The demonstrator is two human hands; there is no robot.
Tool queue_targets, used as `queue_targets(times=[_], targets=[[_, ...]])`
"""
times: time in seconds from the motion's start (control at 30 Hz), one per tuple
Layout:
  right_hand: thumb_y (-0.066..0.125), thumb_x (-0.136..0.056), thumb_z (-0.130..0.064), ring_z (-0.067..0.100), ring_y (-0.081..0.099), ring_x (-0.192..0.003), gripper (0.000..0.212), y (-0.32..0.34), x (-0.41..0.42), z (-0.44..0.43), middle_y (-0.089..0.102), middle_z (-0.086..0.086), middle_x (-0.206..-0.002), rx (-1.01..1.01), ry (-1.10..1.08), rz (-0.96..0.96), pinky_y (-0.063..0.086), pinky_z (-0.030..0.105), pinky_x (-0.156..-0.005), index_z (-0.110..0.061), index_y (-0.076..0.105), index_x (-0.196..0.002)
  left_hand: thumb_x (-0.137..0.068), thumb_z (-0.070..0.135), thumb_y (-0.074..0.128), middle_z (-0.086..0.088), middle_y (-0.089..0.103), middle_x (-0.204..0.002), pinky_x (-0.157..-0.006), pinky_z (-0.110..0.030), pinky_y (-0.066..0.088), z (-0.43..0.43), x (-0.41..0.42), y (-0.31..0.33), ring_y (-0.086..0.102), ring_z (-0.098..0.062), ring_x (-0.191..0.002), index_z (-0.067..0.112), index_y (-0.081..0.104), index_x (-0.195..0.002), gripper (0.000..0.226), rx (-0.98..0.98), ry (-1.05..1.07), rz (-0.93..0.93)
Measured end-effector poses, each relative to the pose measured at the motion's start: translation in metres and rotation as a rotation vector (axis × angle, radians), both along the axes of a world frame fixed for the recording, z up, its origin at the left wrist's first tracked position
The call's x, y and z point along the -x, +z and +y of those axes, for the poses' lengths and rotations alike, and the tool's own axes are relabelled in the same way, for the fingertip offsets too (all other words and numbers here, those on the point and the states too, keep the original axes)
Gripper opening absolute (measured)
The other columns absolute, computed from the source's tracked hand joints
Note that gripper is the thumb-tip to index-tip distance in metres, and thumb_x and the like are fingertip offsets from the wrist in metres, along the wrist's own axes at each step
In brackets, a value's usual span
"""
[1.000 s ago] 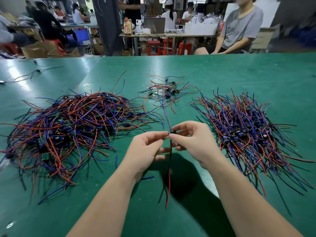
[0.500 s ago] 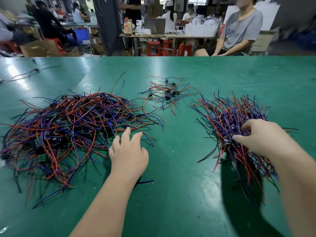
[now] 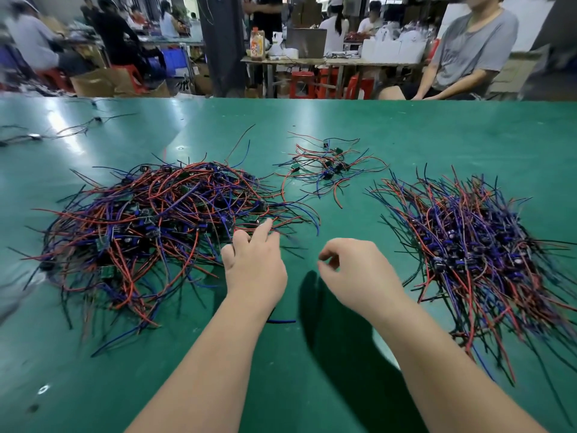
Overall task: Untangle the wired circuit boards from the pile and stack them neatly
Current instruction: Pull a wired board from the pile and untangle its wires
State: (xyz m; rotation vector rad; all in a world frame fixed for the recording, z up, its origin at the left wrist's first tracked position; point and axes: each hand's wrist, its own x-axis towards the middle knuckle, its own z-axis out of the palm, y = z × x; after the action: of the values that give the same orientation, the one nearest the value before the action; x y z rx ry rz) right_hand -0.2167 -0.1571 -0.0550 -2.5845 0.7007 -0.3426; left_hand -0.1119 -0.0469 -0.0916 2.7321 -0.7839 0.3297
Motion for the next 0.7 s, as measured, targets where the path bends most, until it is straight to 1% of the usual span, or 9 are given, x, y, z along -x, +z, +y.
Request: queue_targets(times=[0.1, 0.17, 0.23, 0.27, 0.33, 0.43, 0.57, 0.63, 0.7], targets=[[0.056, -0.085, -0.023, 0.019, 0.061, -0.082, 0.012, -0.006, 0.003, -0.006, 0.068, -0.005, -0.083, -0.029, -0.037, -0.075, 0.051, 0.030, -0.074, -0.020, 0.068, -0.085, -0.091, 0.019, 0.047, 0.022, 0.030, -0.147, -0.082, -0.033, 0.023, 0.001, 0.001, 0.008, 0.034, -0.018, -0.109, 0.033, 0.038, -0.139, 0.050, 0.139, 0.013, -0.063], [0.058, -0.083, -0.018, 0.016, 0.060, -0.078, 0.013, -0.008, 0.005, -0.013, 0.067, -0.005, -0.079, -0.064, -0.078, -0.126, 0.044, 0.023, -0.069, -0.018, 0.070, -0.082, -0.086, 0.012, 0.057, 0.017, 0.045, -0.139, -0.081, -0.030, 0.021, 0.005, 0.007, 0.022, 0.034, -0.015, -0.105, 0.028, 0.050, -0.133, 0.050, 0.397, -0.051, -0.172], [0.063, -0.084, -0.016, 0.011, 0.058, -0.071, 0.010, -0.008, 0.005, -0.016, 0.066, -0.008, -0.077, -0.189, -0.080, -0.189, 0.039, 0.019, -0.066, -0.020, 0.072, -0.085, -0.081, 0.003, 0.059, 0.009, 0.057, -0.128, -0.093, -0.025, 0.026, 0.007, 0.016, 0.034, 0.041, -0.011, -0.109, 0.021, 0.060, -0.124, 0.047, 0.656, -0.209, -0.273], [0.066, -0.084, -0.016, 0.010, 0.055, -0.066, 0.010, -0.007, 0.005, -0.016, 0.066, -0.007, -0.079, -0.313, -0.045, -0.247, 0.039, 0.019, -0.064, -0.022, 0.072, -0.089, -0.081, 0.001, 0.056, 0.007, 0.058, -0.125, -0.100, -0.025, 0.029, 0.007, 0.022, 0.036, 0.046, -0.008, -0.113, 0.019, 0.061, -0.123, 0.046, 0.755, -0.307, -0.278], [0.071, -0.083, -0.013, 0.009, 0.046, -0.060, 0.020, -0.002, 0.006, -0.010, 0.067, -0.004, -0.088, -0.629, 0.093, -0.389, 0.040, 0.019, -0.060, -0.025, 0.071, -0.100, -0.085, -0.003, 0.046, 0.008, 0.055, -0.126, -0.102, -0.029, 0.040, 0.006, 0.033, 0.039, 0.052, -0.008, -0.118, 0.018, 0.058, -0.124, 0.046, 0.948, -0.507, -0.116], [0.070, -0.080, -0.001, 0.010, 0.050, -0.064, 0.030, 0.005, 0.007, -0.001, 0.070, -0.001, -0.090, -0.962, 0.278, -0.537, 0.043, 0.018, -0.057, -0.026, 0.072, -0.097, -0.092, -0.012, 0.034, 0.011, 0.045, -0.133, -0.091, -0.022, 0.049, 0.003, 0.043, 0.043, 0.062, -0.012, -0.112, 0.027, 0.052, -0.126, 0.055, 1.167, -0.635, 0.303], [0.070, -0.074, 0.001, 0.013, 0.060, -0.060, 0.031, 0.011, 0.009, 0.002, 0.071, 0.009, -0.080, -1.167, 0.314, -0.544, 0.043, 0.018, -0.053, -0.013, 0.068, -0.102, -0.094, -0.016, 0.031, 0.015, 0.053, -0.131, -0.084, -0.021, 0.051, 0.002, 0.041, 0.045, 0.058, -0.009, -0.118, 0.031, 0.048, -0.127, 0.060, 1.276, -0.656, 0.572], [0.071, -0.066, -0.005, 0.015, 0.061, -0.059, 0.037, 0.013, 0.010, 0.003, 0.070, 0.011, -0.077, -1.251, 0.300, -0.515, 0.044, 0.018, -0.052, -0.010, 0.066, -0.102, -0.091, -0.019, 0.035, 0.007, 0.056, -0.130, -0.086, -0.024, 0.051, 0.002, 0.038, 0.044, 0.058, -0.010, -0.119, 0.034, 0.046, -0.127, 0.066, 1.318, -0.648, 0.665], [0.072, -0.064, -0.004, 0.017, 0.062, -0.057, 0.039, 0.012, 0.010, 0.005, 0.069, 0.010, -0.073, -1.275, 0.286, -0.487, 0.045, 0.019, -0.051, -0.009, 0.064, -0.102, -0.089, -0.022, 0.037, 0.002, 0.058, -0.127, -0.092, -0.027, 0.050, 0.002, 0.038, 0.044, 0.057, -0.013, -0.120, 0.036, 0.047, -0.126, 0.070, 1.344, -0.631, 0.724]])
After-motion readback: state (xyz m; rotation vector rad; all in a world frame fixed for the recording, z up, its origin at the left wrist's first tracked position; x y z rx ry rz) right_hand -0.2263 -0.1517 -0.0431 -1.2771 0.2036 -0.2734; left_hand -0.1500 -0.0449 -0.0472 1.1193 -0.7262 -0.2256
